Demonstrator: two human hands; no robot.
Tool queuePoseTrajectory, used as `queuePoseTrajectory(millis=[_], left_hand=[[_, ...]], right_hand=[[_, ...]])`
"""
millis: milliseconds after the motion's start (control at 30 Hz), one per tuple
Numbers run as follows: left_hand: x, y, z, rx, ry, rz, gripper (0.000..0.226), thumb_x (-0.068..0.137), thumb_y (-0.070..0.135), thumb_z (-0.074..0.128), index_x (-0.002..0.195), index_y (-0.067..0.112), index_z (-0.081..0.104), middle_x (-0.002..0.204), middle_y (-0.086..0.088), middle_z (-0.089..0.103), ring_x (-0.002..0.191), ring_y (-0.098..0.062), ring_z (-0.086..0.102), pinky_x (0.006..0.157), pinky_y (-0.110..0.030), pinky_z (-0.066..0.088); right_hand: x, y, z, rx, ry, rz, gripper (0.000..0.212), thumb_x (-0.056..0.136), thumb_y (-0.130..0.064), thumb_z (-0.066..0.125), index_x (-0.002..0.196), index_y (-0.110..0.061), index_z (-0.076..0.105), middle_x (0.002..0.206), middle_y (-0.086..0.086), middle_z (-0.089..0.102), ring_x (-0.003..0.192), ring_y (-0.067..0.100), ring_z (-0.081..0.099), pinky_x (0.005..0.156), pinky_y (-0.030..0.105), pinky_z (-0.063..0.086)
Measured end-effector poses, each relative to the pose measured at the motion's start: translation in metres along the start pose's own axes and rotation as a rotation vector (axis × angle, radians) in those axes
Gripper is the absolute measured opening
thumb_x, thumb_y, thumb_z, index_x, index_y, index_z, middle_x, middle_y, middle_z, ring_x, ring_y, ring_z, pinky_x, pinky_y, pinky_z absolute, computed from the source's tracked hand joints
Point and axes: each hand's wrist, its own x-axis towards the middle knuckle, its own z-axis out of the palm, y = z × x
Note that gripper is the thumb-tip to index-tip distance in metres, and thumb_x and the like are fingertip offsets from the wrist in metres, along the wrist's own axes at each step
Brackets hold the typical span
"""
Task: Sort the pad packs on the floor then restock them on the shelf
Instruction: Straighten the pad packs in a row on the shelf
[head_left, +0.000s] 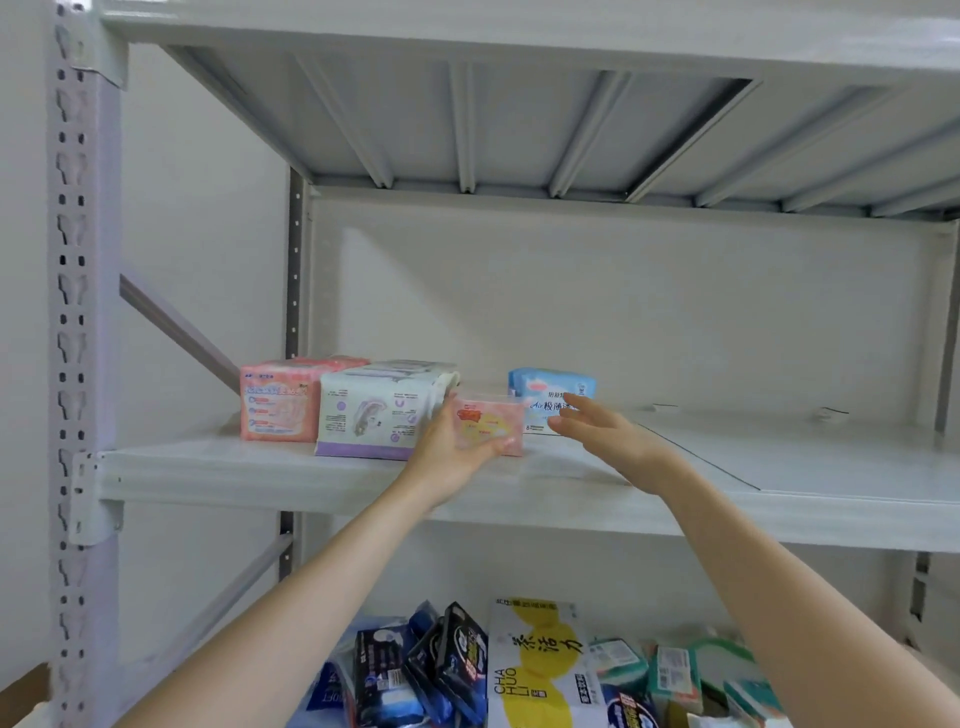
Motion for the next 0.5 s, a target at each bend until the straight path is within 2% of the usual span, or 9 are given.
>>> queuePoseTrajectory(millis=[133, 267, 400, 500], left_hand=[[0.014, -0.003, -0.004, 0.033, 0.003, -0.047, 0.078, 0.08, 0.031, 0.077, 0.143, 0.017, 0.034, 0.138, 0.008, 0.048, 0.124, -0.005, 0.045, 0.106, -0.025, 0.035], [0.03, -0.007, -0.007, 0.052, -0.014, -0.103, 0.078, 0.079, 0.036, 0.077, 0.14, 0.012, 0.036, 0.139, 0.002, 0.049, 0.127, -0.013, 0.046, 0.109, -0.036, 0.038], [0.043, -0.012, -0.002, 0.018, -0.026, -0.153, 0.081, 0.076, 0.035, 0.08, 0.14, 0.01, 0.037, 0.137, -0.002, 0.054, 0.127, -0.018, 0.05, 0.109, -0.04, 0.039], [0.051, -0.016, 0.002, -0.015, -0.05, -0.166, 0.065, 0.076, 0.031, 0.08, 0.131, 0.014, 0.05, 0.123, 0.0, 0.064, 0.115, -0.016, 0.059, 0.104, -0.04, 0.045]], right_hand=[[0.025, 0.007, 0.003, -0.007, -0.079, 0.032, 0.076, 0.085, -0.043, 0.068, 0.149, -0.032, 0.028, 0.153, -0.007, 0.034, 0.14, 0.009, 0.032, 0.117, 0.037, 0.024], [0.046, 0.011, 0.005, -0.037, -0.108, 0.039, 0.079, 0.083, -0.041, 0.07, 0.149, -0.033, 0.027, 0.152, -0.008, 0.036, 0.138, 0.009, 0.034, 0.117, 0.037, 0.026], [0.062, 0.016, 0.004, -0.056, -0.155, 0.067, 0.081, 0.081, -0.036, 0.074, 0.149, -0.03, 0.029, 0.152, -0.006, 0.036, 0.138, 0.011, 0.035, 0.115, 0.036, 0.03], [0.073, 0.02, 0.004, -0.074, -0.189, 0.077, 0.079, 0.083, -0.031, 0.074, 0.149, -0.028, 0.031, 0.152, -0.005, 0.036, 0.137, 0.011, 0.036, 0.11, 0.03, 0.033]])
